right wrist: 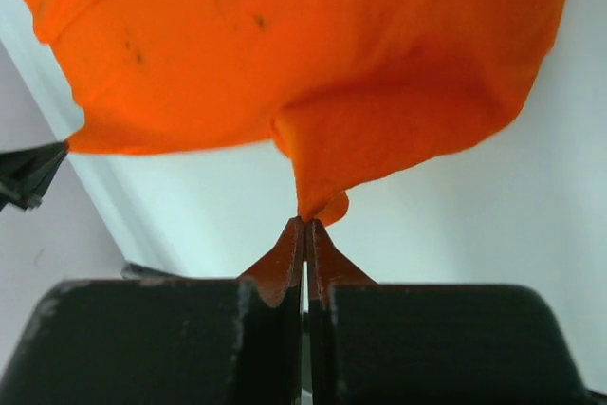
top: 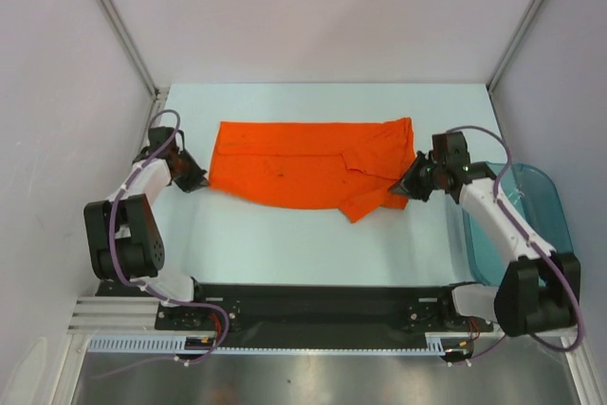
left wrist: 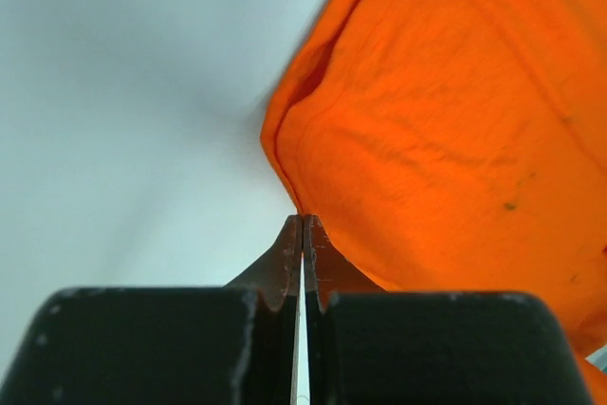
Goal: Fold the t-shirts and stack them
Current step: Fold the tshirt
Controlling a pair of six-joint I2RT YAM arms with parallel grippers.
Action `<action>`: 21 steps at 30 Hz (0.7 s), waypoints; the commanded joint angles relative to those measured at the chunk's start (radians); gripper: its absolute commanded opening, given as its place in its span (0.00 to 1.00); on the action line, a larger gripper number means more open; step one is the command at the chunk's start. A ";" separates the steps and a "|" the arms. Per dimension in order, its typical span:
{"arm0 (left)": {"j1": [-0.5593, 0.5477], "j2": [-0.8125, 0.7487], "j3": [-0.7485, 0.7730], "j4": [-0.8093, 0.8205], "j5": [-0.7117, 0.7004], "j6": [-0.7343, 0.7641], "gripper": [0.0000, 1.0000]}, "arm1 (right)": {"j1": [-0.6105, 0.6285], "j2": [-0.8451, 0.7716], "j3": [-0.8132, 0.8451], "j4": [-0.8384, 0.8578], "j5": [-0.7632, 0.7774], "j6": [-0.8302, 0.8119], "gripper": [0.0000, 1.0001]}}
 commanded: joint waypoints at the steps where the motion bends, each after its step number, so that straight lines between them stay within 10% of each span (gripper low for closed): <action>1: 0.004 -0.012 0.099 0.015 -0.003 -0.023 0.00 | -0.059 0.131 0.165 -0.047 -0.020 -0.122 0.00; 21: 0.004 0.326 0.442 0.002 0.029 -0.136 0.00 | -0.135 0.686 0.783 -0.120 -0.163 -0.175 0.00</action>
